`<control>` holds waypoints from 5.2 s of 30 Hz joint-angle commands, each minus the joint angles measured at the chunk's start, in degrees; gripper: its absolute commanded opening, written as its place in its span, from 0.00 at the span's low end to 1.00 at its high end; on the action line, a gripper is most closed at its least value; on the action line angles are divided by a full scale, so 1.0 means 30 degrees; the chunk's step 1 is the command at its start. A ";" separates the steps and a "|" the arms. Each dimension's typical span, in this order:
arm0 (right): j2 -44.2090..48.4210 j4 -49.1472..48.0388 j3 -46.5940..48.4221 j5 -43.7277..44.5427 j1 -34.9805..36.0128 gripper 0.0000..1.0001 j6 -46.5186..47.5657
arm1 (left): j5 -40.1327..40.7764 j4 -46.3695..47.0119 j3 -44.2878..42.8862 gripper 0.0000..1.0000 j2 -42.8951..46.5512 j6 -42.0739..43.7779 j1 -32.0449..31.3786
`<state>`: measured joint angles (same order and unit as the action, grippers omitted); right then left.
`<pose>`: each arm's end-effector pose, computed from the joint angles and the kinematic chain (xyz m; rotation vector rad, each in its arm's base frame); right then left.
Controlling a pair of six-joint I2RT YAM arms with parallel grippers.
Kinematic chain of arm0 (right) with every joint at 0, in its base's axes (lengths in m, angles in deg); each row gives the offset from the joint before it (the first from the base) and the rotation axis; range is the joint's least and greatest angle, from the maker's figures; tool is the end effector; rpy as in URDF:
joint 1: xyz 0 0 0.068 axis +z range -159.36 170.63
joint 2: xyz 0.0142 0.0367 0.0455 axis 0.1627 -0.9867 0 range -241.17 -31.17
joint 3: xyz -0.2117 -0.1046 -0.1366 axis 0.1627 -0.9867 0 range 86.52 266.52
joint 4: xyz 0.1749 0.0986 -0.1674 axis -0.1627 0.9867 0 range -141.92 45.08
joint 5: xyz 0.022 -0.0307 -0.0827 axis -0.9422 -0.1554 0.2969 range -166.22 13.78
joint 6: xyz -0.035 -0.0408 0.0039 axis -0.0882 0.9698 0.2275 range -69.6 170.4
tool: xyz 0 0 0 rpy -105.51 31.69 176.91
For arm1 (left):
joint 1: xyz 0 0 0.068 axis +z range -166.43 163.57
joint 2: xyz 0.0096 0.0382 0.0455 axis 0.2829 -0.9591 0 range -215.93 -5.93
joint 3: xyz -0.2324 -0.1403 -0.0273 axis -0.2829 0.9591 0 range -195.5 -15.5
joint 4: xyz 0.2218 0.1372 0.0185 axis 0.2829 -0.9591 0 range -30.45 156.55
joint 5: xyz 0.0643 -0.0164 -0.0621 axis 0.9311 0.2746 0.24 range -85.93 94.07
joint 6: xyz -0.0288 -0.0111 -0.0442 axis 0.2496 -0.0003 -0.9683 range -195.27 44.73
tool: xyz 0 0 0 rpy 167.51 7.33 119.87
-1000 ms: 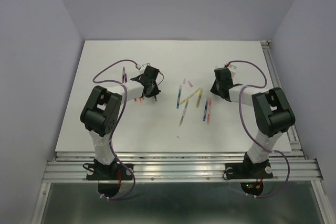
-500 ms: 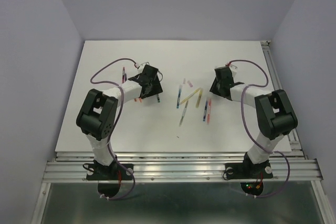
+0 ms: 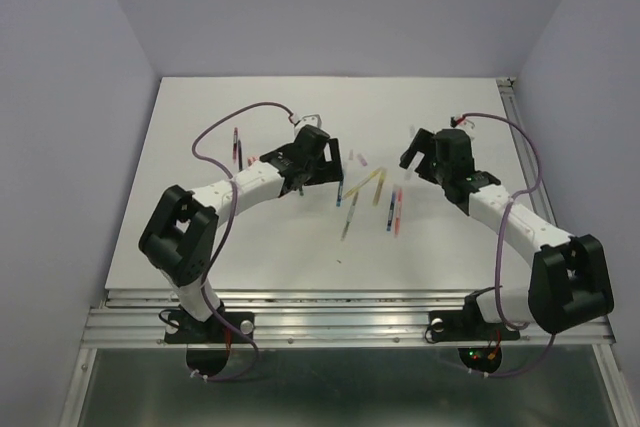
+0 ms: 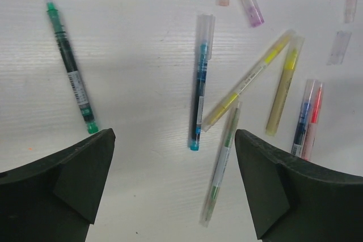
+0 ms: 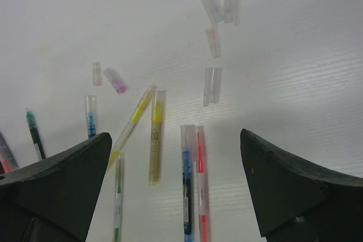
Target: Open the pen caps
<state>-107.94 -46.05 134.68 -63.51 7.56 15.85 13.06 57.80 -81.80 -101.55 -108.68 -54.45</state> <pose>0.2826 0.0779 0.2443 0.4570 2.1202 0.2777 0.2987 -0.2264 0.2414 0.0043 2.2737 -0.5009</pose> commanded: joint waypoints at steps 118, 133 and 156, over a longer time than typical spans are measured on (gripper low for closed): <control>-0.1567 -0.2515 0.1936 0.2003 0.0777 0.01 0.0558 | 0.1801 0.0814 1.0625 0.00 1.1050 -0.4597 -0.3327; -0.6369 -0.2191 0.2109 0.0715 -0.2595 0.08 0.1114 | 0.3301 0.0869 0.4471 0.00 0.2495 -0.1170 0.2183; -0.6173 -0.1370 0.1967 -0.0369 -0.2625 0.52 0.1231 | 0.2600 -0.0948 0.1533 0.57 -0.0039 -0.0553 0.3152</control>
<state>-131.15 -50.75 140.14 -63.48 0.02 18.94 21.63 56.14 -76.55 -107.91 -111.08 -44.86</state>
